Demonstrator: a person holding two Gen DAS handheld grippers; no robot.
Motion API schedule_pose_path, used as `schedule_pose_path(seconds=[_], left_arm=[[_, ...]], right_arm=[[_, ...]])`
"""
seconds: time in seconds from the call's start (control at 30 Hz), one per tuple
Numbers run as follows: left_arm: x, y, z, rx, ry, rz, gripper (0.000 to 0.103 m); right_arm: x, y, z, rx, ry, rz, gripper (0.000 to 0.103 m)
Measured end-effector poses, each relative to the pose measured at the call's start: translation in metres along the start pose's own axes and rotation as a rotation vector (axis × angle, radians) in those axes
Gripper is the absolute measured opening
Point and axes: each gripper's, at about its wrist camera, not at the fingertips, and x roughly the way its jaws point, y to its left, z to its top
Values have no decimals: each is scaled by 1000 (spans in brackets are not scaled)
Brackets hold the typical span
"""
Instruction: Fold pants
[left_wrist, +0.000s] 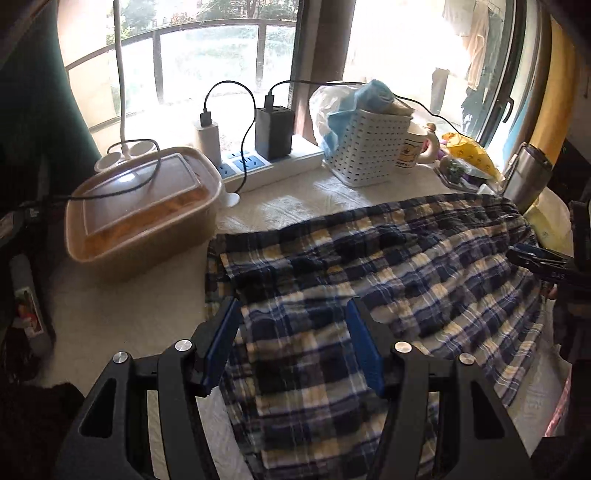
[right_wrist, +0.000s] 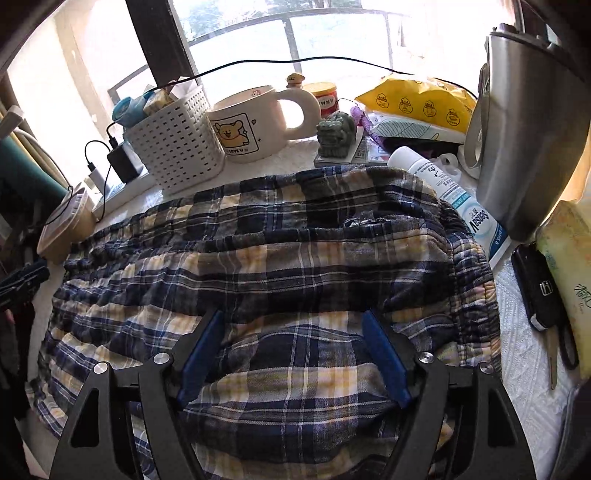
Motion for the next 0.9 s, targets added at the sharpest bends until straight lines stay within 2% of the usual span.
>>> schedule_pose_path(seconds=[0.17,0.2,0.27,0.3,0.37,0.53,0.63,0.73,0.8,0.9], left_arm=[[1,-27,-42,9,73,-39,60],[6,-31,-48,16,94,-34,60],[18,-35,-63,32,139,26,59],[16,-38,-68,60,102,45,60],[12,-42,-74,89,99,80,60],[-6,-40,-73,41,89,70,60],[-31,-48,-70,14,22,0,60],[-42,-65,-71,31,-20,-51,60],[-35,-75,-74,54,1,-54,60],[-20,-81,-82,37,56,-48,60]], right_arm=[[-24,18,-12,-76,-38,-48,81],[-22,22,-18,-99,-27,-57,83],[-13,25,-30,-132,10,-86,84],[-10,27,-36,-145,22,-104,84],[-14,29,-45,-158,5,-125,83],[-29,32,-57,-152,-12,-134,84],[-47,34,-61,-135,-46,-128,84],[-65,47,-67,-146,-89,-94,84],[-68,57,-70,-161,-103,-62,84],[-57,73,-75,-185,-77,-38,84]])
